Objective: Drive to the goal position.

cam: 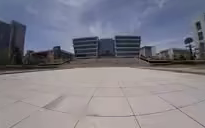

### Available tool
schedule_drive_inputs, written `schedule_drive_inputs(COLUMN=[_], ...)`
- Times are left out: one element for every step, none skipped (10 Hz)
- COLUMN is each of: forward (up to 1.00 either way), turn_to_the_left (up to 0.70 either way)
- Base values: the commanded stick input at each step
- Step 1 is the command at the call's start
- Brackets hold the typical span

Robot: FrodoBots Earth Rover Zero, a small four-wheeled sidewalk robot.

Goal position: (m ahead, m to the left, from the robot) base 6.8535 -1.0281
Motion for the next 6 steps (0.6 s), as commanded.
schedule_drive_inputs(forward=[0.69,0.69,0.69,0.69,0.69,0.69], turn_to_the_left=[0.0,0.0,0.0,0.0,0.0,0.0])
